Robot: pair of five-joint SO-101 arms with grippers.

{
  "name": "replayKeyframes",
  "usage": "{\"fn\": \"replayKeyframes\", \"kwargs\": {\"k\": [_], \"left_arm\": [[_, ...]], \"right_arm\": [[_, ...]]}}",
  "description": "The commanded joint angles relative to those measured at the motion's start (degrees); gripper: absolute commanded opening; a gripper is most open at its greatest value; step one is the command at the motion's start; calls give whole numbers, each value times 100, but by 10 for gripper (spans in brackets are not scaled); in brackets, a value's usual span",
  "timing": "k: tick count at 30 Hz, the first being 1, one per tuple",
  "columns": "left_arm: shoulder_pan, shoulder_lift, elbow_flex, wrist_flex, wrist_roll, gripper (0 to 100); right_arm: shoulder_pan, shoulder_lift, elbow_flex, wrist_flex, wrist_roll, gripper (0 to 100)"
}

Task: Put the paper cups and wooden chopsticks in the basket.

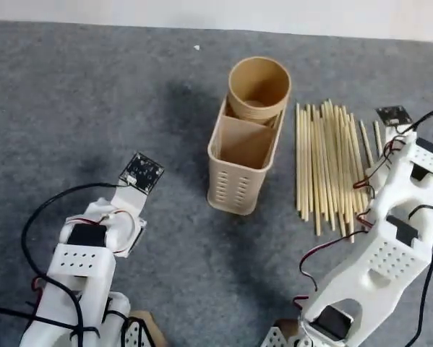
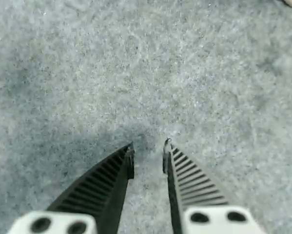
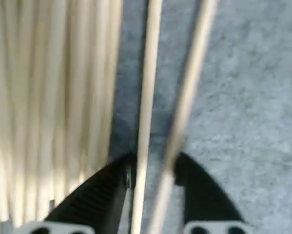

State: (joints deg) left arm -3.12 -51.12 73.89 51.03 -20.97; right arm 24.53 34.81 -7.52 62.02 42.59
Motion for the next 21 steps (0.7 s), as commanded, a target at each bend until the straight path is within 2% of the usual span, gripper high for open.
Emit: {"fn": "replayKeyframes", "kwargs": {"k": [1,6,15,21], "left_arm": [[66,-66,-13,-79,-18,130],[66,-66,-13,-79,-18,130],[66,-66,-13,-79,-18,130],[66,-66,-13,-79,-18,130]], "right_arm": [[-171,154,110,31,26,4],[-198,40,-224,901,-97,5],[-435,-1429,-2554,2088,-1829,5],[-1191,-2686,-3618,2369,-2752,5]]}}
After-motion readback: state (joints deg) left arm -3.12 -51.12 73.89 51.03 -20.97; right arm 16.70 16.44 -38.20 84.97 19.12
